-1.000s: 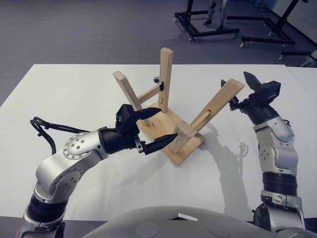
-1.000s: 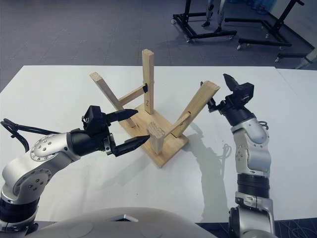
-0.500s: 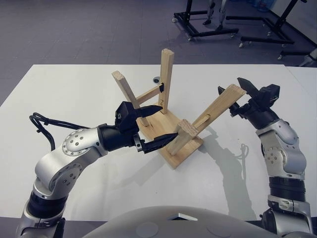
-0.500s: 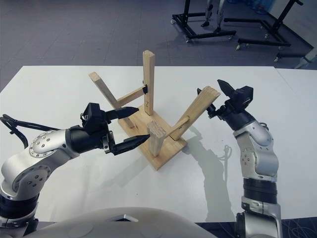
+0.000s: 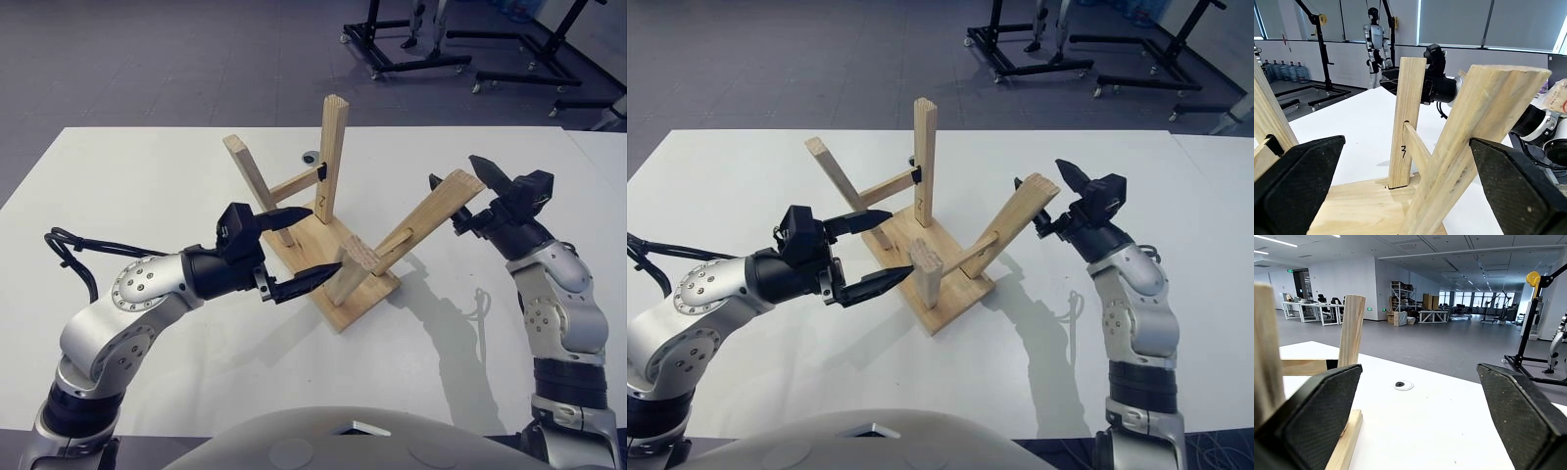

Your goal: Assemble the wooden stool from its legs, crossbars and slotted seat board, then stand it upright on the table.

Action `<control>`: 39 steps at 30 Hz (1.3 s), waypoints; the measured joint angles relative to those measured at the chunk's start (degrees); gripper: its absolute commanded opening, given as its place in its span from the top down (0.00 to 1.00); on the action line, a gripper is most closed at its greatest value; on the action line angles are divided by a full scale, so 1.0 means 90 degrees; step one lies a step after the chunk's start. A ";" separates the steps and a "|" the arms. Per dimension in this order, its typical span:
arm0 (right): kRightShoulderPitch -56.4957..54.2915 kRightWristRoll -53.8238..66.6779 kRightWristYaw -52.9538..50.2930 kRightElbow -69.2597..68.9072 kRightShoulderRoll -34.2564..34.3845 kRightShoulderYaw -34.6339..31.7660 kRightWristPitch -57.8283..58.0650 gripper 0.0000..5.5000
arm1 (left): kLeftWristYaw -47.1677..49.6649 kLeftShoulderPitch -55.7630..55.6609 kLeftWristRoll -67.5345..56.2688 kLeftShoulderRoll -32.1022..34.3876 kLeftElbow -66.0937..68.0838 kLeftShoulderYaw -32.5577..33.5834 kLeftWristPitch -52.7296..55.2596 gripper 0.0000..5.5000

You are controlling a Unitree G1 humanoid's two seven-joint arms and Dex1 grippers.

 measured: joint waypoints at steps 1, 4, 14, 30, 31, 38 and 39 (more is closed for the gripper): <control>0.0000 -0.0009 -0.0005 -0.0031 -0.0015 0.0001 0.0043 0.20 | -0.0005 0.0018 0.0034 0.0018 0.0000 0.0000 -0.0029 0.15; -0.0001 -0.0062 -0.0007 -0.0099 -0.0055 0.0023 0.0079 0.20 | -0.0007 0.0103 0.0076 0.0063 0.0018 -0.0003 -0.0085 0.15; 0.0287 -0.0217 0.0635 -0.0684 -0.0051 0.0854 -0.0345 0.20 | 0.0236 0.1124 0.1151 0.0541 0.0710 0.0217 -0.0171 0.15; 0.0404 -0.0293 0.1053 0.0012 -0.0073 0.0635 -0.0738 0.20 | 0.0142 0.1306 0.1546 0.0381 0.0798 0.0601 -0.0555 0.15; 0.0334 0.0027 0.1002 -0.0112 -0.0041 0.0487 -0.0569 0.20 | 0.0138 0.1389 0.1546 0.0418 0.0787 0.0861 -0.0583 0.15; -0.0409 0.2435 0.0824 -0.0978 -0.0238 -0.0385 0.0801 0.20 | 0.0089 0.1166 0.0882 0.0643 0.0943 0.2912 -0.0663 0.15; -0.0564 0.2768 0.0822 -0.0986 -0.0243 -0.0425 0.1049 0.20 | 0.0097 0.0896 0.0680 0.0626 0.1030 0.3088 -0.0685 0.15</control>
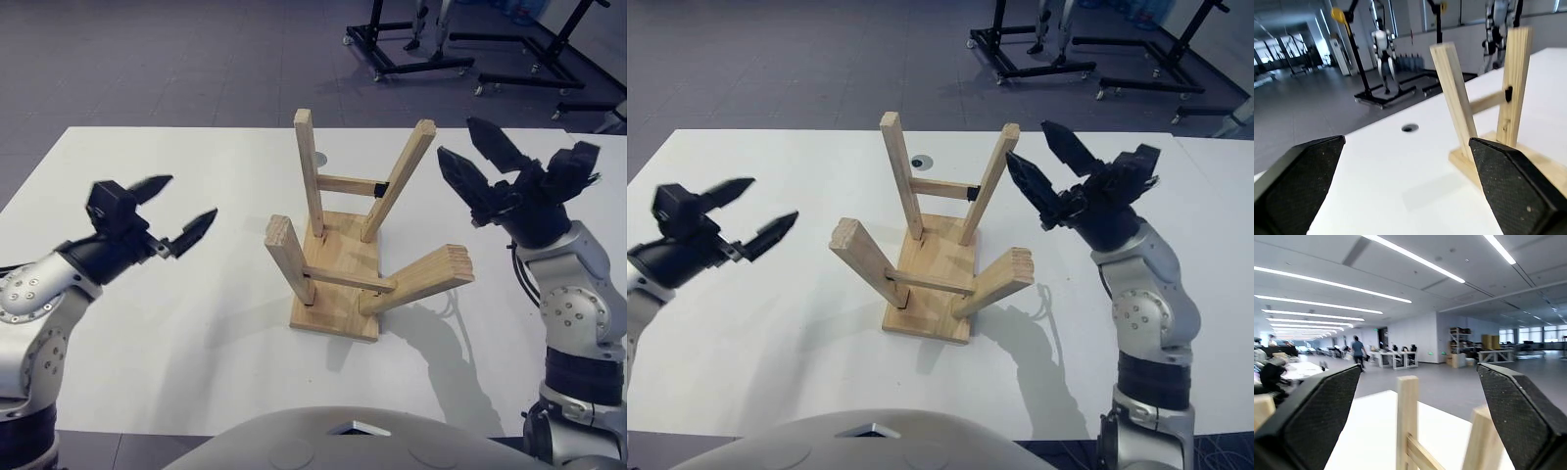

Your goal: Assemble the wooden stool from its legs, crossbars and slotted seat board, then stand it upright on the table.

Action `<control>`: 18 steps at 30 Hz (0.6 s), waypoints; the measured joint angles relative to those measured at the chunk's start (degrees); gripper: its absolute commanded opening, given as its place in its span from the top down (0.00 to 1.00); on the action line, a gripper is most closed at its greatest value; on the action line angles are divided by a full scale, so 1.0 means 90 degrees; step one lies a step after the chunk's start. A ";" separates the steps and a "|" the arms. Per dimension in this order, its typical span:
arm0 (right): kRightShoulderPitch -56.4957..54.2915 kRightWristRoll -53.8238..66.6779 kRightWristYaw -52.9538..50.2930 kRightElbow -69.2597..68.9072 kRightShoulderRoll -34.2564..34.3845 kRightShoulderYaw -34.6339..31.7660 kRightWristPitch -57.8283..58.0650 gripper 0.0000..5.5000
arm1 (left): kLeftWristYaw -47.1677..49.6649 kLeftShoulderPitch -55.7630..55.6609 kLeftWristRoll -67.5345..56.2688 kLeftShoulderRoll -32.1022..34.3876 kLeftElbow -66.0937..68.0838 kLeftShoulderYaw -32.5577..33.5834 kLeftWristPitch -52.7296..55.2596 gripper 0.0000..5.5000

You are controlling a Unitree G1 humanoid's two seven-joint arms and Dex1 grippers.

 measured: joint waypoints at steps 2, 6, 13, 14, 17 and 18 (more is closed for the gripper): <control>-0.0187 0.0175 0.0008 0.0036 0.0001 -0.0010 0.0183 0.20 | 0.0095 -0.0431 -0.0328 -0.0087 0.0031 0.0203 -0.0103 0.15; -0.0568 0.0227 0.0180 0.0408 0.0019 0.0041 0.0326 0.20 | 0.0595 -0.1284 -0.1465 -0.0701 -0.0216 -0.0098 0.0040 0.15; -0.1050 -0.0049 0.0373 0.1232 0.0008 0.0133 0.0463 0.20 | 0.1964 -0.3094 -0.2665 -0.1722 -0.0999 -0.1936 0.0680 0.15; -0.1081 -0.0111 0.0429 0.1366 -0.0007 0.0132 0.0471 0.20 | 0.2187 -0.3266 -0.2766 -0.1797 -0.1103 -0.2073 0.0755 0.15; -0.1358 -0.0297 0.0662 0.1778 -0.0113 0.0218 0.0588 0.20 | 0.3056 -0.3798 -0.3212 -0.1964 -0.1346 -0.2369 0.1017 0.15; -0.1460 -0.0304 0.0704 0.1827 -0.0121 0.0245 0.0616 0.20 | 0.3239 -0.3849 -0.3372 -0.1959 -0.1411 -0.2381 0.1059 0.15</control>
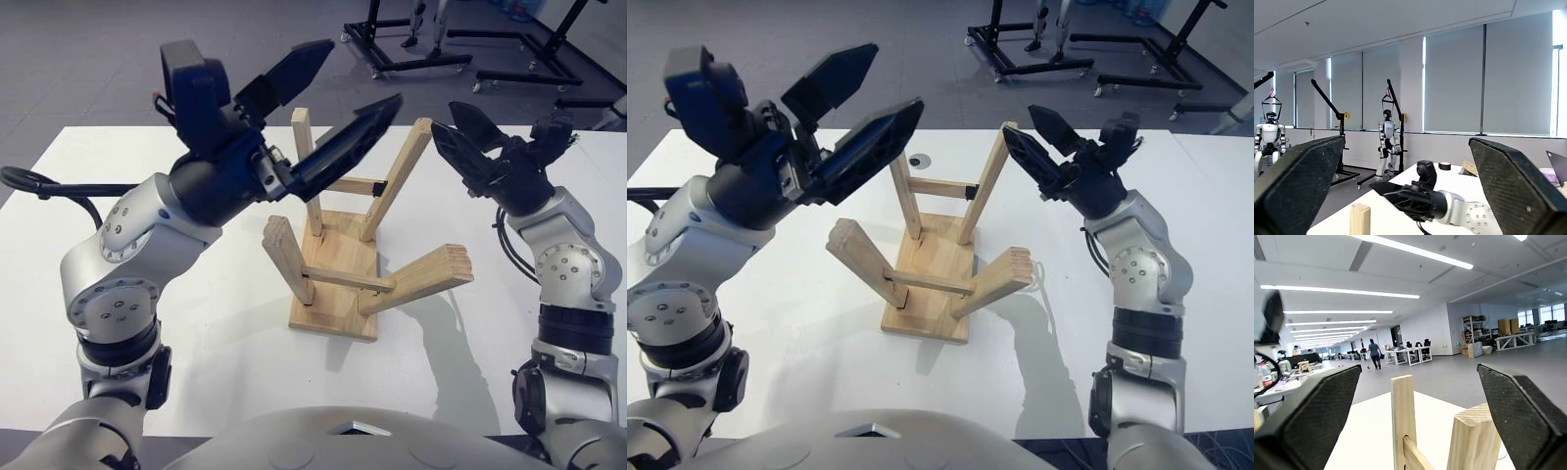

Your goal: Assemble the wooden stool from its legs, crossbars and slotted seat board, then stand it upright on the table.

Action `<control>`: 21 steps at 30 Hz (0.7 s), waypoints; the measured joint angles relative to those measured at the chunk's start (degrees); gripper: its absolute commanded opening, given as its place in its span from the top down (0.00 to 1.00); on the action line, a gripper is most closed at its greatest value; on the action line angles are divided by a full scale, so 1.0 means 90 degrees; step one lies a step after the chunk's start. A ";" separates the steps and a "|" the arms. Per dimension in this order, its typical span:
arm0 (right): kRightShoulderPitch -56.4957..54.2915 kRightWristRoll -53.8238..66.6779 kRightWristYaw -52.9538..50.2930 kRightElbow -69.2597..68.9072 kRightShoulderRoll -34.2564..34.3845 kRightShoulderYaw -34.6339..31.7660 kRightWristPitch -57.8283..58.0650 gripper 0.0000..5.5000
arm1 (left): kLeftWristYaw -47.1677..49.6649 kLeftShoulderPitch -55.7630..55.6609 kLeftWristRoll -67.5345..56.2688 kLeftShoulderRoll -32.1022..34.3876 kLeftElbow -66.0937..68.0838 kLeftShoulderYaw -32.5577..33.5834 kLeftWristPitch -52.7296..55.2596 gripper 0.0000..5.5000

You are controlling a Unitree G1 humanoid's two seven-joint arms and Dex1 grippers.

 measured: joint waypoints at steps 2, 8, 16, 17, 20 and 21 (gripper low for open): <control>-0.0261 -0.0080 0.0112 0.0159 -0.0013 0.0021 0.0076 0.20 | 0.0374 -0.0090 -0.0408 0.0126 -0.0114 0.0088 0.0051 0.15; -0.0406 -0.0182 0.0289 0.0275 -0.0005 0.0081 0.0144 0.20 | 0.0867 0.0354 -0.1247 0.0682 -0.0428 0.0233 0.0056 0.15; -0.0795 -0.0224 0.0540 0.0284 -0.0058 0.0192 0.0522 0.20 | -0.0291 0.1286 0.0422 -0.0506 0.0620 -0.1938 -0.0489 0.15; -0.0871 -0.0216 0.0534 0.0263 -0.0058 0.0189 0.0546 0.20 | -0.0421 0.1327 0.0517 -0.0522 0.0647 -0.1945 -0.0577 0.15; -0.0892 -0.0211 0.0482 0.0181 0.0019 0.0188 0.0619 0.20 | -0.0560 0.1455 0.0550 -0.0509 0.0651 -0.1808 -0.0636 0.15; -0.0892 -0.0211 0.0478 0.0158 0.0051 0.0188 0.0622 0.20 | -0.0561 0.1476 0.0578 -0.0490 0.0649 -0.1742 -0.0636 0.15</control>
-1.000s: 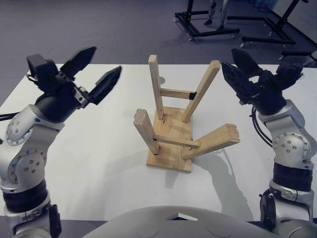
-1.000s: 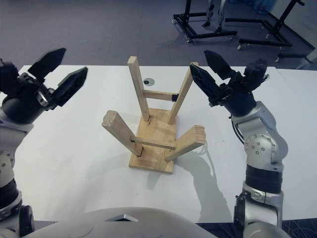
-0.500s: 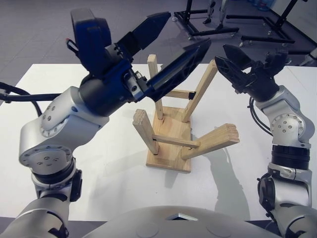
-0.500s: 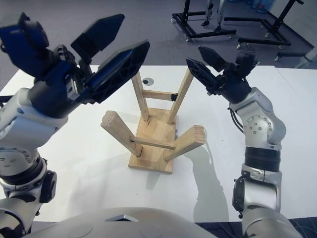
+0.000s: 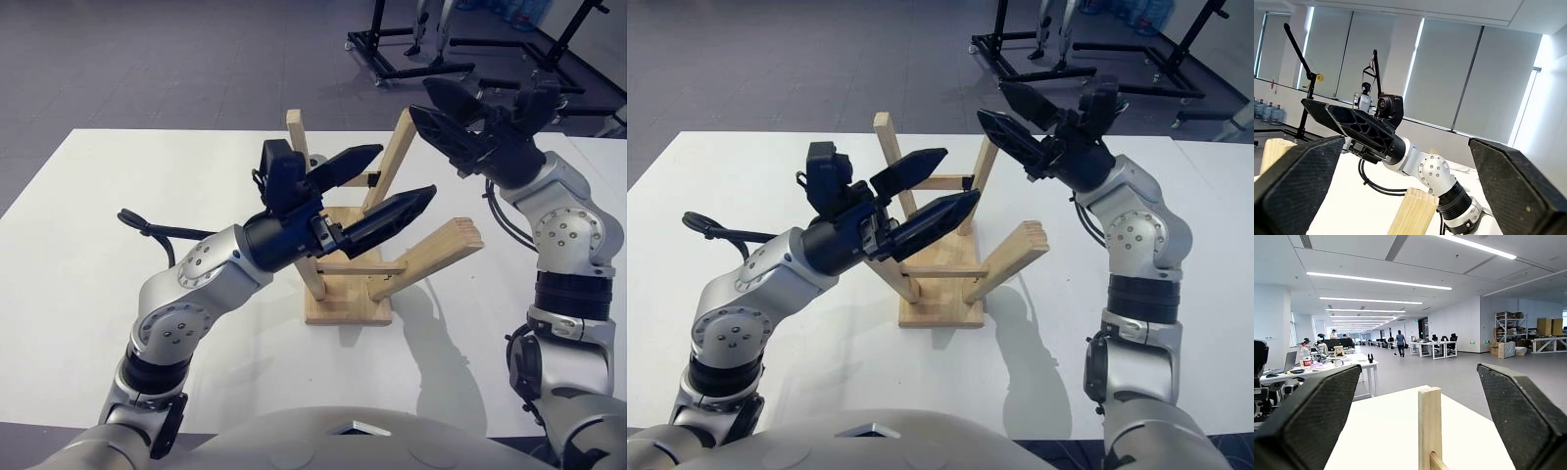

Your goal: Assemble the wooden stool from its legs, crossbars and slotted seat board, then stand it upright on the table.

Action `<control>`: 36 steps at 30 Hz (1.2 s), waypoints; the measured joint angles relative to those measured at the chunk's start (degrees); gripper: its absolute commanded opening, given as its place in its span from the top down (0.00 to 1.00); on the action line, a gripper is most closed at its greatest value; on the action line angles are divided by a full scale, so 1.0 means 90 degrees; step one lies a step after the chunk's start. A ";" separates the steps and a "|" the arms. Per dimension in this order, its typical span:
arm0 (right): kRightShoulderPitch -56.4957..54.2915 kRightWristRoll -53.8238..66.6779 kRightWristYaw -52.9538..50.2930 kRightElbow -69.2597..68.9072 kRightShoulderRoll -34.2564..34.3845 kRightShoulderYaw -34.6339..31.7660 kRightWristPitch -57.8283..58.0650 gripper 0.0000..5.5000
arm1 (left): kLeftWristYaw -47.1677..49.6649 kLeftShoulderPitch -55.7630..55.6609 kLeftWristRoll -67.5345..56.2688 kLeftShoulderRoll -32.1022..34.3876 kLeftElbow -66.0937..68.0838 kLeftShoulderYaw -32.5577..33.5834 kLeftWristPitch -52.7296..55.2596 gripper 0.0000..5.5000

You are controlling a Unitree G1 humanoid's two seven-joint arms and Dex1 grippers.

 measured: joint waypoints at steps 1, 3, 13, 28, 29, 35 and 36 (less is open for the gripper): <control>0.0000 0.0000 -0.0006 -0.0023 0.0031 -0.0004 -0.0001 0.20 | 0.0000 0.0012 0.0006 0.0032 -0.0009 0.0121 0.0002 0.15; 0.0000 0.0002 -0.0062 -0.0038 0.0123 -0.0045 -0.0006 0.20 | 0.0074 0.0000 -0.0062 0.0072 -0.0058 0.0375 0.0061 0.15; -0.0221 0.2883 -0.1058 -0.1210 -0.0005 -0.1213 0.1264 0.20 | 0.0811 -0.0491 -0.1019 0.0415 -0.0249 0.1219 0.0432 0.15; 0.1420 0.6300 -0.2340 -0.3971 -0.0706 -0.0768 0.1787 0.20 | 0.1214 -0.0271 -0.2692 0.1822 -0.0265 0.2609 0.0532 0.15; 0.1420 0.6347 -0.2413 -0.4039 -0.0707 -0.0705 0.1712 0.20 | 0.1194 -0.0272 -0.2814 0.1843 -0.0229 0.2600 0.0551 0.15; 0.1915 0.5900 -0.1760 -0.4354 -0.1159 -0.0182 0.2008 0.20 | 0.1176 -0.0488 -0.3074 0.1621 0.0041 0.1948 0.0586 0.15; 0.2099 0.5333 -0.1504 -0.4375 -0.1235 0.0083 0.2043 0.20 | 0.1131 -0.0399 -0.3052 0.1541 0.0070 0.1813 0.0609 0.15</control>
